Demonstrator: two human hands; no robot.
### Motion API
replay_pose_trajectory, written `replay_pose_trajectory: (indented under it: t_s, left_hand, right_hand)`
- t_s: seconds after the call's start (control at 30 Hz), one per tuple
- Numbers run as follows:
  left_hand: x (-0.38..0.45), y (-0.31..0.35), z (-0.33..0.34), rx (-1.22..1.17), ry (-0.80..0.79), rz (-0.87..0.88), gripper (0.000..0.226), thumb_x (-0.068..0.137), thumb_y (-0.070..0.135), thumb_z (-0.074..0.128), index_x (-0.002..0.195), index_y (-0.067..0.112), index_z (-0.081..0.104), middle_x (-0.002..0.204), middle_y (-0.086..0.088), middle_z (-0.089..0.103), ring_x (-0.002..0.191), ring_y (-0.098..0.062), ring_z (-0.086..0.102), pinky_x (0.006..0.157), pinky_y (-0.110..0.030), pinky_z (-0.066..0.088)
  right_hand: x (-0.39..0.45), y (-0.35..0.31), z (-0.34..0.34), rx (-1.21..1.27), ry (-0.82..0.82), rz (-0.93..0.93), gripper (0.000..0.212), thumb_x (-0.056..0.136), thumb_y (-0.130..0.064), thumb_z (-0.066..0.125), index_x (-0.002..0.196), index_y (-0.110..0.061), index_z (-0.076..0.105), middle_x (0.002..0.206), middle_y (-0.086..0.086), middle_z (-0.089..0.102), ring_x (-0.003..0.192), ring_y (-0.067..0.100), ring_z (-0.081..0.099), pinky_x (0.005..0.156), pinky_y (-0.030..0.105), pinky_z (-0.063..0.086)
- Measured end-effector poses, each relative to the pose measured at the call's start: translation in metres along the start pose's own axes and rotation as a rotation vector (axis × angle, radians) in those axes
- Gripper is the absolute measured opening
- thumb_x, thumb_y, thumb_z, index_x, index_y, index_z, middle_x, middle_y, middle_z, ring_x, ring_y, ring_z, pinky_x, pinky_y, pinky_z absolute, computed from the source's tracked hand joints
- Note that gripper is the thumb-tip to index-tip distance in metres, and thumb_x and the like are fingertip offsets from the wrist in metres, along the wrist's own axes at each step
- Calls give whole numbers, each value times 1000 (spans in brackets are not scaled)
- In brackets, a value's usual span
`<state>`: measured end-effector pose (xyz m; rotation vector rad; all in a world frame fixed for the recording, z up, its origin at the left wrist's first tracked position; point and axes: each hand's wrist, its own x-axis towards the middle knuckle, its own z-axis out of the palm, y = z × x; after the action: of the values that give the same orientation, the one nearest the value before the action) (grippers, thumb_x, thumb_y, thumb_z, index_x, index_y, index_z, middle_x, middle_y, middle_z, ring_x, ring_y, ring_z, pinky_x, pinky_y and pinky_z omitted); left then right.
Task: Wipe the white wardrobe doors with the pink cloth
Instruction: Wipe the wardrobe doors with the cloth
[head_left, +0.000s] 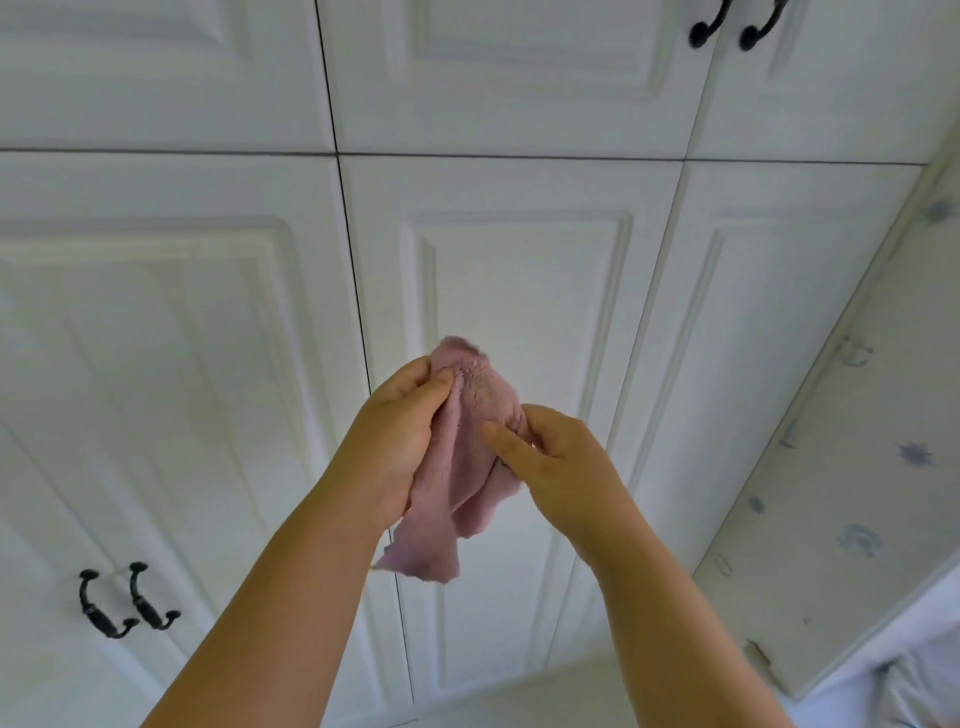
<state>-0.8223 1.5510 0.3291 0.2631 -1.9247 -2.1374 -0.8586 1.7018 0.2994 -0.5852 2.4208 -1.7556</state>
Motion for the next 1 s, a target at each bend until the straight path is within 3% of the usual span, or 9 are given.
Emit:
replay_pose_trajectory:
  t_s: [0.17,0.27,0.33,0.43,0.5,0.6,0.73,0.87,1.0]
  left_hand:
    - [32,-6,5,336,132,118,22,95,23,66,115,27,57,89,4,74,74,-12,73,72,-32,61]
    - [56,-2,2,565,157,227,29,92,22,69,117,27,55,101,9,68,82,-8,69,70,-24,58]
    - [74,10,-2,689,244,374,26,91,19,68,113,27,57,101,14,65,85,0,63,69,-14,47]
    - [99,36,-10,809,319,612,23,89,9,66,108,20,60,100,8,65,88,-4,62,76,-19,47]
    - [118,51,-14,957,375,779,24,87,5,64,109,14,62,104,2,63,91,-15,61,81,-26,45]
    - [140,65,-20,1142,487,1069,26,84,1,61,110,6,63,109,-7,60,101,-24,57,87,-29,40]
    - [162,63,-34,1388,629,1343,35,82,9,58,116,0,61,126,-20,57,113,-39,53,105,-51,34]
    - [184,56,-46,1531,678,1410,46,83,10,57,127,-2,55,137,-24,48,120,-43,48,110,-62,29]
    - [201,51,-50,1532,722,1479,47,83,12,56,128,-4,53,137,-24,44,122,-42,43,109,-64,30]
  right_hand:
    - [15,-9,-5,203,329,-105,17,98,-22,58,91,-18,73,117,-27,62,101,-10,61,79,12,47]
    - [43,-12,-27,578,415,-10,18,94,-7,53,83,-2,67,98,-5,76,89,11,72,77,34,55]
    - [71,-8,-48,648,439,63,15,90,-8,51,78,-6,59,70,1,68,66,24,64,68,40,55]
    - [115,0,-75,372,569,19,12,90,-9,52,79,-12,49,75,1,52,64,19,50,59,33,47]
    - [143,1,-84,230,630,-47,7,89,-4,51,94,-9,51,109,-2,47,84,16,57,70,31,51]
    - [178,14,-77,19,765,-204,43,85,2,54,126,-9,53,131,-4,36,114,15,47,94,27,46]
    - [202,30,-52,58,962,-318,42,89,6,52,125,-15,58,125,-9,48,117,7,45,99,28,39]
    - [217,33,-30,-114,1097,-413,54,80,15,50,126,-11,64,131,6,58,125,27,46,104,36,32]
    - [226,45,-62,-379,1253,-447,35,81,5,66,108,-16,74,113,7,63,109,22,45,89,34,29]
